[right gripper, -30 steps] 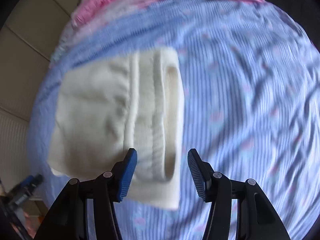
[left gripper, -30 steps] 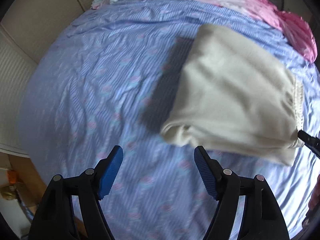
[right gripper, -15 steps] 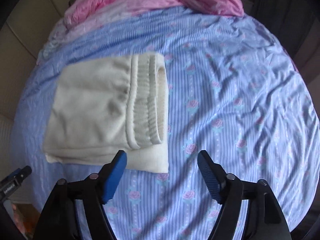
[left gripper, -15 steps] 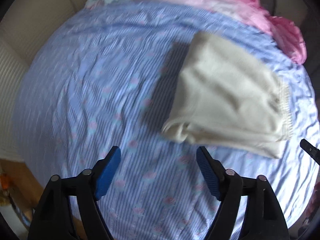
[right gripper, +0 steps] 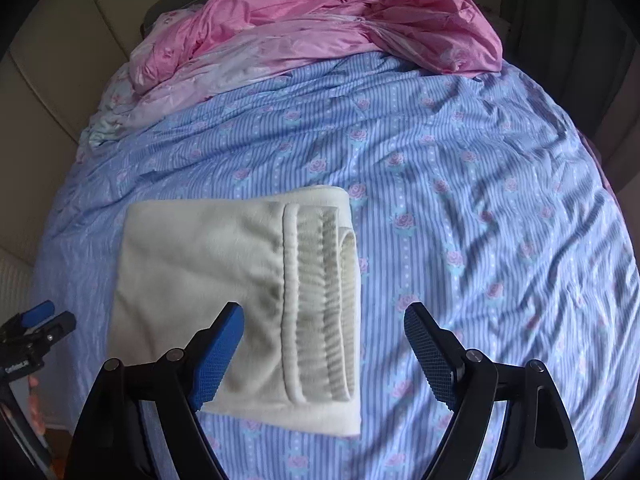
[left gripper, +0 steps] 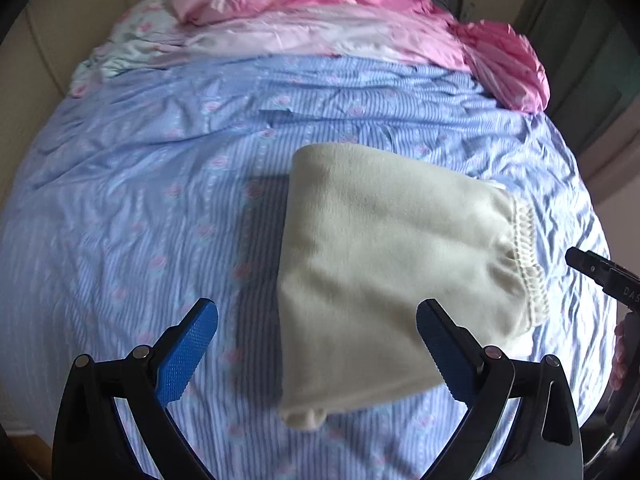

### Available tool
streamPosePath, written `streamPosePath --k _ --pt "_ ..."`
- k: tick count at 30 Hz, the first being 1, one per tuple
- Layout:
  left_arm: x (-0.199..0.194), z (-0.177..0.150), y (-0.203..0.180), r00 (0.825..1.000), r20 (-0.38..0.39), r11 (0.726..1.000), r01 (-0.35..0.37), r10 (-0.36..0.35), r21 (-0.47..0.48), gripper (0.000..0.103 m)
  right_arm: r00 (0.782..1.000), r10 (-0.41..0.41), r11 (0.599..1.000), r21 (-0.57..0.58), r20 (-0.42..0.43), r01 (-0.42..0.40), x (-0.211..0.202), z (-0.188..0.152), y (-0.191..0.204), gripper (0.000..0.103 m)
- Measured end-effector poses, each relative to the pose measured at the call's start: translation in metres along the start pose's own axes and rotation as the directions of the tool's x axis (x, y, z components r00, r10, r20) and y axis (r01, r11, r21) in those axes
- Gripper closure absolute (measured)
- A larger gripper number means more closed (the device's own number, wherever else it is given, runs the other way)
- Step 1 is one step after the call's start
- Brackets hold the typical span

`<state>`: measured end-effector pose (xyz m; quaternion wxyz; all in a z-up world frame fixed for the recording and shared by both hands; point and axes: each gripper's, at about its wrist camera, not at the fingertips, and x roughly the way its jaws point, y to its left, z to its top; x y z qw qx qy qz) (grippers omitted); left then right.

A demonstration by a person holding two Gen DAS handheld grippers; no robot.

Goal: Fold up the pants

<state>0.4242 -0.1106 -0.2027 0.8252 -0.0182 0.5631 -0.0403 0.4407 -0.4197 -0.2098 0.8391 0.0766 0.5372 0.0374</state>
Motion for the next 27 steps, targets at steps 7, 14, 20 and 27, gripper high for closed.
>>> streamPosePath --k 7,14,20,27 --pt "0.036 0.021 0.002 0.999 -0.043 0.999 0.033 -0.031 0.041 0.002 0.999 0.011 0.999 0.031 -0.046 -0.009 0.038 0.007 -0.002 0.020" --pt "0.056 0.040 0.005 0.997 -0.049 0.996 0.065 -0.062 0.054 0.002 0.996 0.033 0.994 0.111 -0.084 -0.024 0.051 -0.012 -0.005 0.020" --pt "0.071 0.052 0.001 0.994 -0.043 0.991 0.104 -0.101 0.079 0.002 0.994 0.045 0.977 0.211 -0.101 -0.022 0.063 -0.045 -0.010 0.020" --pt "0.115 0.060 -0.005 0.992 -0.113 0.990 0.062 -0.047 0.129 0.002 0.989 0.099 0.943 0.328 -0.111 -0.058 0.087 -0.059 -0.028 0.011"
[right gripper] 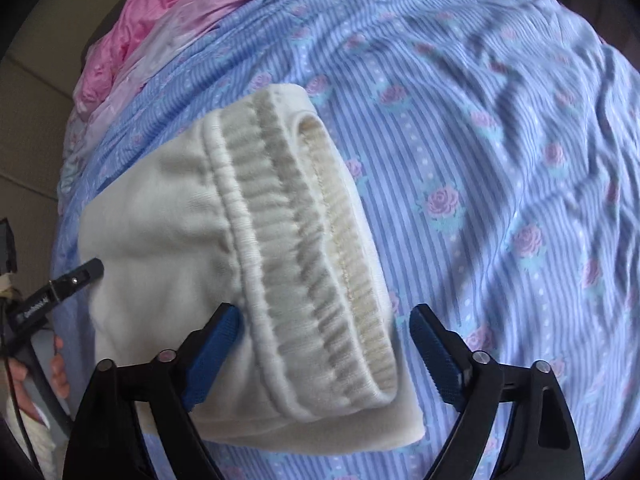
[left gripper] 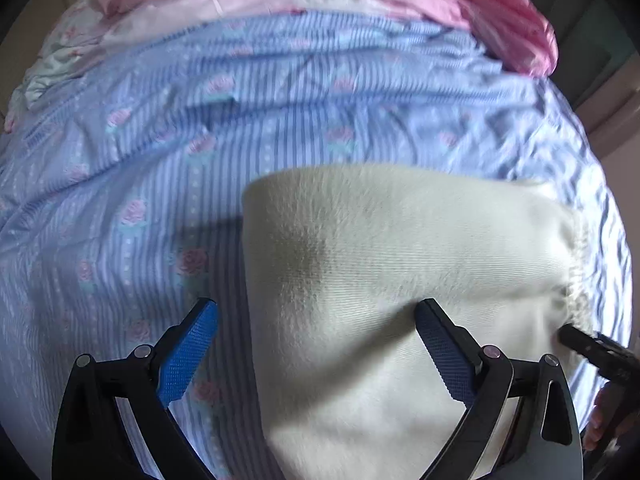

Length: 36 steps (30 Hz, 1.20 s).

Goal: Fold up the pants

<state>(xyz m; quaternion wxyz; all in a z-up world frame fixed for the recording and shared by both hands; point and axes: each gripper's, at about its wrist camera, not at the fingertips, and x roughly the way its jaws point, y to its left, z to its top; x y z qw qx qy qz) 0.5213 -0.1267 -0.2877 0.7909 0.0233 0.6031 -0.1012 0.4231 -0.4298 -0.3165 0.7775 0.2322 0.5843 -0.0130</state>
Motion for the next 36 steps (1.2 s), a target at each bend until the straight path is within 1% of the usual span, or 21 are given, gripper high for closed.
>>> streamPosePath --k 2,4,6,8,10,11,12,13,14,15,17,18,19,20,24,27,32,36 --pt "0.009 -0.001 -0.001 1.000 -0.010 1.000 0.001 -0.001 0.011 0.001 0.999 0.040 0.999 0.030 -0.017 -0.040 0.010 0.000 -0.007 0.011" --pt "0.014 -0.001 -0.001 1.000 -0.012 1.000 0.013 -0.012 0.007 0.001 0.998 0.062 0.997 0.038 -0.022 -0.061 0.016 0.001 -0.010 0.007" --pt "0.022 -0.001 0.001 0.999 -0.021 0.999 0.042 -0.042 -0.008 0.000 0.995 0.094 0.995 0.049 -0.031 -0.092 0.024 0.001 -0.013 0.001" --pt "0.030 0.000 0.006 0.995 -0.034 0.995 0.090 -0.092 -0.051 0.000 0.994 0.102 0.994 0.034 -0.041 -0.101 0.032 0.002 -0.010 0.000" --pt "0.037 -0.001 0.013 0.988 -0.043 0.983 0.139 -0.145 -0.118 0.000 0.995 0.086 0.996 0.022 -0.051 -0.085 0.036 0.004 -0.003 0.000" --pt "0.039 -0.001 0.017 0.983 -0.037 0.971 0.169 -0.177 -0.168 0.001 0.994 0.089 0.996 0.012 -0.058 -0.088 0.035 0.004 0.002 0.003" --pt "0.039 -0.001 0.019 0.981 -0.035 0.965 0.181 -0.191 -0.191 0.005 0.994 0.092 0.996 0.006 -0.060 -0.092 0.033 0.005 0.005 0.014" --pt "0.038 -0.002 0.019 0.976 -0.035 0.953 0.203 -0.216 -0.224 0.019 0.995 0.082 0.997 -0.003 -0.064 -0.083 0.028 0.005 0.009 0.022" --pt "0.034 -0.002 0.020 0.968 -0.032 0.934 0.233 -0.251 -0.272 0.030 0.995 0.077 0.997 -0.008 -0.062 -0.078 0.024 0.005 0.012 0.025" --pt "0.030 -0.002 0.020 0.968 -0.028 0.925 0.231 -0.251 -0.300 0.033 0.996 0.069 0.997 -0.018 -0.062 -0.070 0.021 0.005 0.015 0.032" --pt "0.019 -0.004 0.019 0.971 -0.021 0.912 0.216 -0.238 -0.348 0.057 0.997 0.052 0.998 -0.043 -0.064 -0.055 0.012 0.006 0.022 0.042" --pt "0.012 -0.004 0.018 0.972 -0.013 0.906 0.213 -0.234 -0.365 0.062 0.997 0.051 0.997 -0.056 -0.060 -0.054 0.005 0.006 0.026 0.049" --pt "0.003 -0.005 0.017 0.972 0.002 0.899 0.217 -0.234 -0.380 0.070 0.996 0.070 0.995 -0.066 -0.061 -0.074 -0.001 0.007 0.029 0.059" --pt "-0.006 -0.005 0.013 0.973 0.018 0.895 0.218 -0.229 -0.390 0.072 0.996 0.074 0.994 -0.078 -0.052 -0.078 -0.010 0.006 0.033 0.060" --pt "-0.038 -0.006 -0.001 0.977 0.064 0.898 0.212 -0.203 -0.385 0.074 0.996 0.087 0.985 -0.152 -0.004 -0.087 -0.048 0.000 0.050 0.064" --pt "-0.076 -0.014 -0.013 0.977 0.113 0.909 0.209 -0.180 -0.360 0.075 0.995 0.097 0.976 -0.198 0.019 -0.092 -0.077 -0.005 0.055 0.064" --pt "-0.147 -0.030 -0.016 0.970 0.191 0.914 0.212 -0.153 -0.347 0.074 0.985 0.161 0.955 -0.263 0.057 -0.141 -0.133 -0.016 0.063 0.064" --pt "-0.199 -0.051 -0.012 0.969 0.231 0.926 0.165 -0.088 -0.339 0.074 0.979 0.191 0.930 -0.333 0.067 -0.159 -0.168 -0.032 0.089 0.064"
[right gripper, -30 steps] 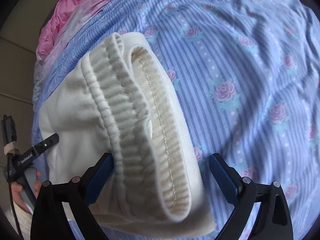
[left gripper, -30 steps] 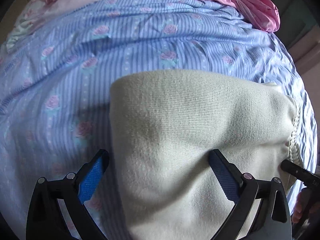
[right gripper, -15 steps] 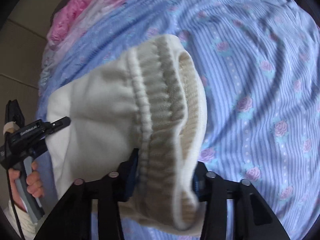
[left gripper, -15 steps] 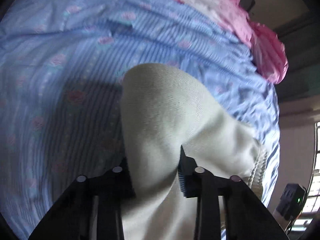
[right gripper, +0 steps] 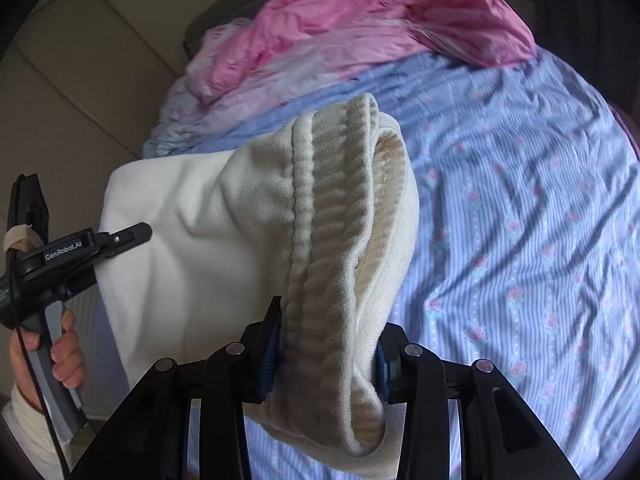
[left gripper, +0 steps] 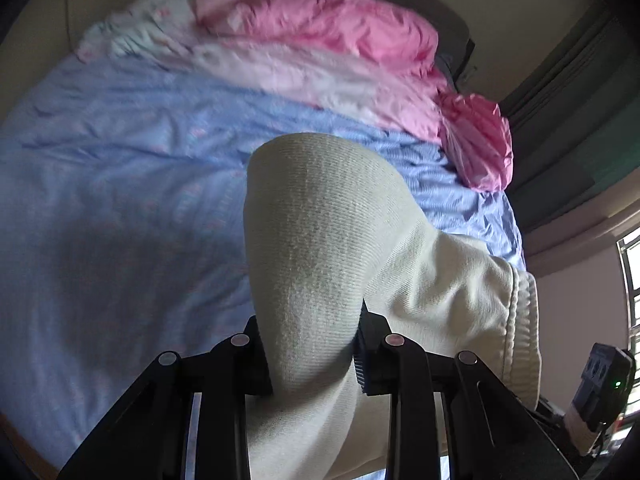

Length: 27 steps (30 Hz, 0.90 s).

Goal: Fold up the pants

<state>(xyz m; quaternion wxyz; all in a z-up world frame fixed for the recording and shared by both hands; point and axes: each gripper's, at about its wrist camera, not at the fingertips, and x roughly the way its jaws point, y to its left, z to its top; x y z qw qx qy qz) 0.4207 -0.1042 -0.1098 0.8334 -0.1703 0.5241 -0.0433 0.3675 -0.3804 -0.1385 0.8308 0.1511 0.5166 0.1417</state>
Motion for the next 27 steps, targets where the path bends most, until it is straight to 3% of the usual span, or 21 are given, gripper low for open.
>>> streamPosePath --k 5,11,18,22,27 --pt "-0.055 -0.012 0.035 0.998 0.057 0.999 -0.013 0.014 -0.032 0.074 0.999 0.020 0.998 -0.061 0.025 -0.018 -0.020 -0.020 0.055 0.064" --pt "-0.088 -0.022 0.103 0.999 0.051 1.000 0.005 -0.005 -0.004 0.074 1.000 0.005 0.998 -0.067 0.025 -0.004 -0.009 -0.049 0.121 0.064" --pt "-0.115 -0.003 0.218 0.999 -0.019 0.993 0.053 -0.051 0.103 0.074 0.998 -0.035 0.999 0.040 0.053 0.033 0.033 -0.097 0.237 0.064" --pt "-0.130 0.014 0.275 0.999 -0.043 0.977 0.018 -0.009 0.210 0.074 0.999 -0.029 0.996 0.086 0.028 0.026 0.069 -0.109 0.298 0.064" --pt "-0.139 0.032 0.350 0.998 -0.049 0.980 -0.017 0.027 0.200 0.074 1.000 -0.018 0.999 0.045 -0.005 0.018 0.111 -0.111 0.372 0.064"
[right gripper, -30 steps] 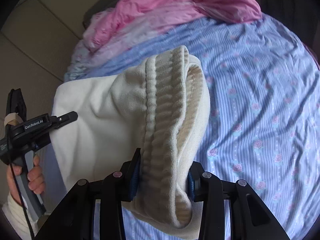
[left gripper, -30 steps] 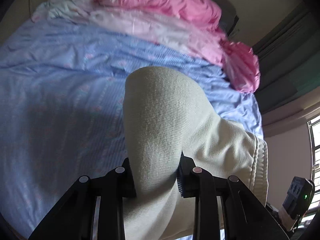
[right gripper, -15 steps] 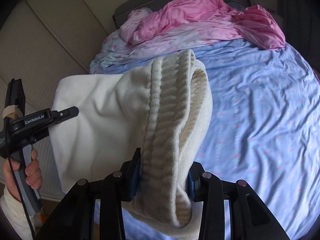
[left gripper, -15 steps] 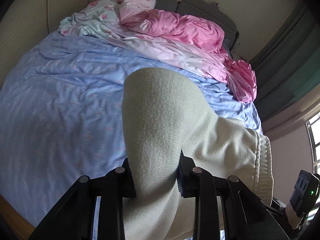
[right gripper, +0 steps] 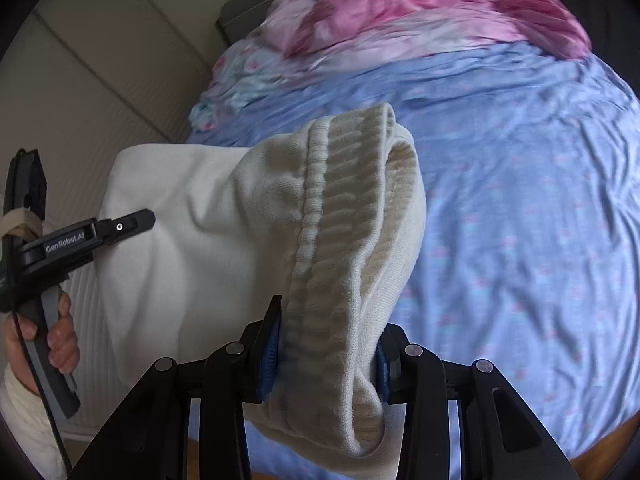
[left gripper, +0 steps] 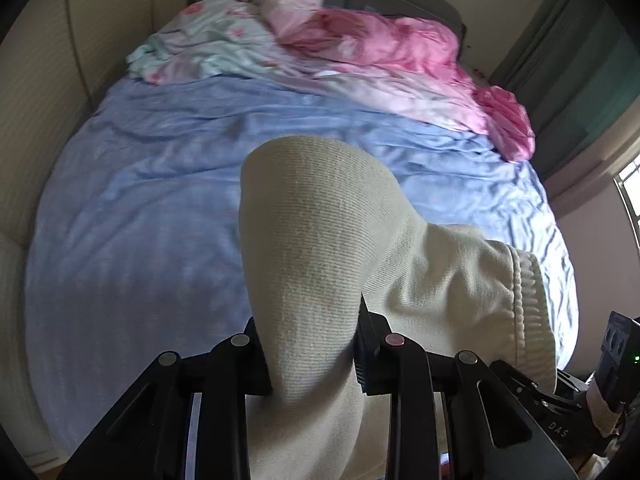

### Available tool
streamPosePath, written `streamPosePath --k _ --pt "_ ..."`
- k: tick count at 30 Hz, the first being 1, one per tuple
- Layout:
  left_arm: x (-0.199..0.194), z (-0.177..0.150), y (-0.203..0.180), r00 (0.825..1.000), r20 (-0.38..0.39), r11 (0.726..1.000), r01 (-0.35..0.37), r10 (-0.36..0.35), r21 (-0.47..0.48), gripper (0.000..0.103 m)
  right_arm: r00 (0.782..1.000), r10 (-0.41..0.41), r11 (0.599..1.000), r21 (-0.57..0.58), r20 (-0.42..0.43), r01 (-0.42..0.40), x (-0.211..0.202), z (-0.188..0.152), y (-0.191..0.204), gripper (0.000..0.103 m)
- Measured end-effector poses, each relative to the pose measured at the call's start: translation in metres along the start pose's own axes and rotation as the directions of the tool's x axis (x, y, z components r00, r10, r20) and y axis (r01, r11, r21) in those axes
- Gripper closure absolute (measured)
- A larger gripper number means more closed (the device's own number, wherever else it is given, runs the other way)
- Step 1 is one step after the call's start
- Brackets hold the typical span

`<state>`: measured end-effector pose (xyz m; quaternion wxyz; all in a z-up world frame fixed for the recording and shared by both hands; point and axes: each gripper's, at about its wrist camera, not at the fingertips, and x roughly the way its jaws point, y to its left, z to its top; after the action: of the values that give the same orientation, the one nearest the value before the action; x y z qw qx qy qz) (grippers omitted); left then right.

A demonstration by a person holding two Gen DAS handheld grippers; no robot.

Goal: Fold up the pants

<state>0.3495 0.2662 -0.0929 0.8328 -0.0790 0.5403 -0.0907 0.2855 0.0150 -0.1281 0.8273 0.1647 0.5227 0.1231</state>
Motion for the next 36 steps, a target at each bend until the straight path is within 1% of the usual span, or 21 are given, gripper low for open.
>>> streamPosePath --k 3,5,7,11,16,18,23,24,25,26,27,28,29,30,31,32,33,34,35,36 --pt "0.001 0.001 0.054 1.000 -0.013 0.999 -0.017 0.017 -0.046 0.074 1.000 -0.001 0.999 -0.046 -0.017 0.000 0.021 0.001 0.035 0.064" --pt "0.003 0.002 0.083 0.999 -0.021 0.998 -0.034 0.033 -0.061 0.074 1.000 0.001 0.996 -0.085 -0.028 -0.004 0.039 0.004 0.059 0.064" --pt "0.004 0.006 0.113 0.998 -0.032 0.996 -0.047 0.045 -0.077 0.074 0.998 0.011 0.995 -0.102 -0.057 -0.017 0.062 0.007 0.083 0.064" --pt "0.015 0.017 0.164 0.997 -0.059 0.993 -0.063 0.057 -0.101 0.074 0.996 0.016 0.991 -0.130 -0.082 -0.027 0.097 0.019 0.113 0.064" --pt "0.032 0.038 0.211 0.996 -0.071 0.991 -0.060 0.052 -0.120 0.074 0.997 0.001 0.992 -0.126 -0.075 -0.011 0.136 0.033 0.144 0.064" --pt "0.039 0.046 0.224 0.995 -0.082 0.990 -0.069 0.059 -0.121 0.074 0.997 -0.010 0.993 -0.119 -0.078 0.000 0.152 0.036 0.154 0.064" --pt "0.067 0.065 0.253 0.982 -0.140 0.984 -0.140 0.124 -0.107 0.071 0.994 -0.028 0.993 -0.118 -0.110 0.015 0.192 0.041 0.178 0.062" --pt "0.075 0.065 0.259 0.976 -0.159 0.980 -0.167 0.149 -0.105 0.069 0.992 -0.039 0.991 -0.128 -0.120 0.023 0.201 0.042 0.181 0.061" --pt "0.081 0.065 0.263 0.970 -0.174 0.977 -0.190 0.170 -0.101 0.063 0.989 -0.053 0.991 -0.130 -0.137 0.035 0.212 0.042 0.182 0.059" --pt "0.089 0.063 0.269 0.955 -0.201 0.966 -0.241 0.218 -0.096 0.059 0.986 -0.061 0.991 -0.127 -0.155 0.042 0.220 0.040 0.181 0.057" --pt "0.095 0.061 0.273 0.940 -0.220 0.954 -0.285 0.260 -0.091 0.058 0.977 -0.084 0.991 -0.123 -0.197 0.060 0.231 0.038 0.179 0.053" --pt "0.099 0.058 0.279 0.908 -0.224 0.923 -0.378 0.354 -0.076 0.058 0.969 -0.101 0.990 -0.119 -0.226 0.075 0.236 0.036 0.177 0.050" --pt "0.098 0.057 0.283 0.883 -0.216 0.896 -0.438 0.416 -0.067 0.050 0.960 -0.123 0.989 -0.115 -0.250 0.097 0.239 0.031 0.173 0.050" --pt "0.096 0.055 0.288 0.858 -0.210 0.869 -0.491 0.469 -0.067 0.046 0.960 -0.128 0.988 -0.114 -0.250 0.102 0.238 0.027 0.169 0.048" --pt "0.094 0.053 0.291 0.853 -0.209 0.863 -0.500 0.477 -0.072 0.044 0.962 -0.140 0.986 -0.122 -0.235 0.114 0.232 0.023 0.166 0.044" --pt "0.092 0.047 0.291 0.851 -0.213 0.863 -0.502 0.479 -0.063 0.044 0.963 -0.151 0.984 -0.131 -0.224 0.124 0.227 0.021 0.164 0.042" --pt "0.089 0.042 0.286 0.844 -0.209 0.860 -0.510 0.494 -0.029 0.044 0.963 -0.174 0.978 -0.149 -0.208 0.144 0.219 0.019 0.161 0.039" --pt "0.087 0.038 0.279 0.840 -0.196 0.857 -0.516 0.507 0.003 0.044 0.959 -0.215 0.967 -0.181 -0.185 0.182 0.209 0.018 0.158 0.037" --pt "0.081 0.029 0.265 0.834 -0.165 0.850 -0.524 0.526 0.061 0.043 0.956 -0.244 0.956 -0.209 -0.165 0.208 0.203 0.019 0.152 0.036" --pt "0.075 0.023 0.254 0.837 -0.143 0.849 -0.521 0.528 0.087 0.043 0.950 -0.278 0.940 -0.241 -0.141 0.239 0.196 0.018 0.146 0.034"
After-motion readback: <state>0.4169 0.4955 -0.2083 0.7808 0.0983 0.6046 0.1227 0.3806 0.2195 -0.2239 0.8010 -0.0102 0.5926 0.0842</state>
